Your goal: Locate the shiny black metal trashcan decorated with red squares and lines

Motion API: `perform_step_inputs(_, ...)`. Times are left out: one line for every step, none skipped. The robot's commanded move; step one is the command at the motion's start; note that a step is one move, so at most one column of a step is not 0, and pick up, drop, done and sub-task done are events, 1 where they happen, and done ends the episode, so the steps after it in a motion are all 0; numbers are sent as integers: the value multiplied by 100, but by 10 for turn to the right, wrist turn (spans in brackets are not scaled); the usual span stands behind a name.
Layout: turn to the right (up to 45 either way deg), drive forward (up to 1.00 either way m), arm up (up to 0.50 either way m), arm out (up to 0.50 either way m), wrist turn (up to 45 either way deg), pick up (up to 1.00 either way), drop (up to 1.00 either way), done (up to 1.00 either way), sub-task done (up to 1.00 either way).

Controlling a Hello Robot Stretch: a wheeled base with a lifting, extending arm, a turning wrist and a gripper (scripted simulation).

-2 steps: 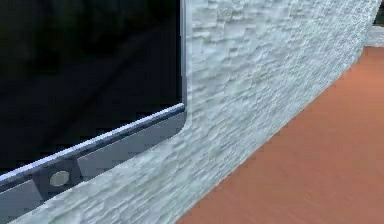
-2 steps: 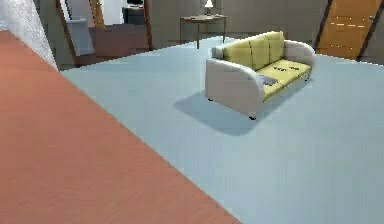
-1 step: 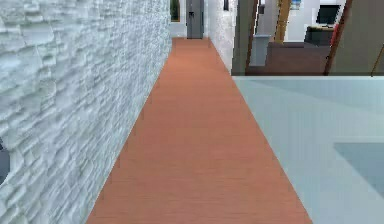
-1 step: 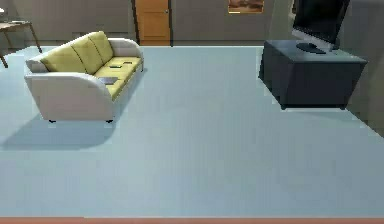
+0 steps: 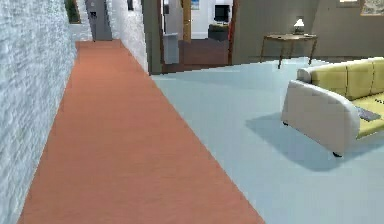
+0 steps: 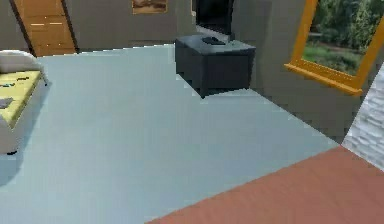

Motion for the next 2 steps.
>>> perform_step_inputs(0,100,0,0,0,0,0,0,0)
perform_step_inputs(30,0,0,0,0,0,0,0,0)
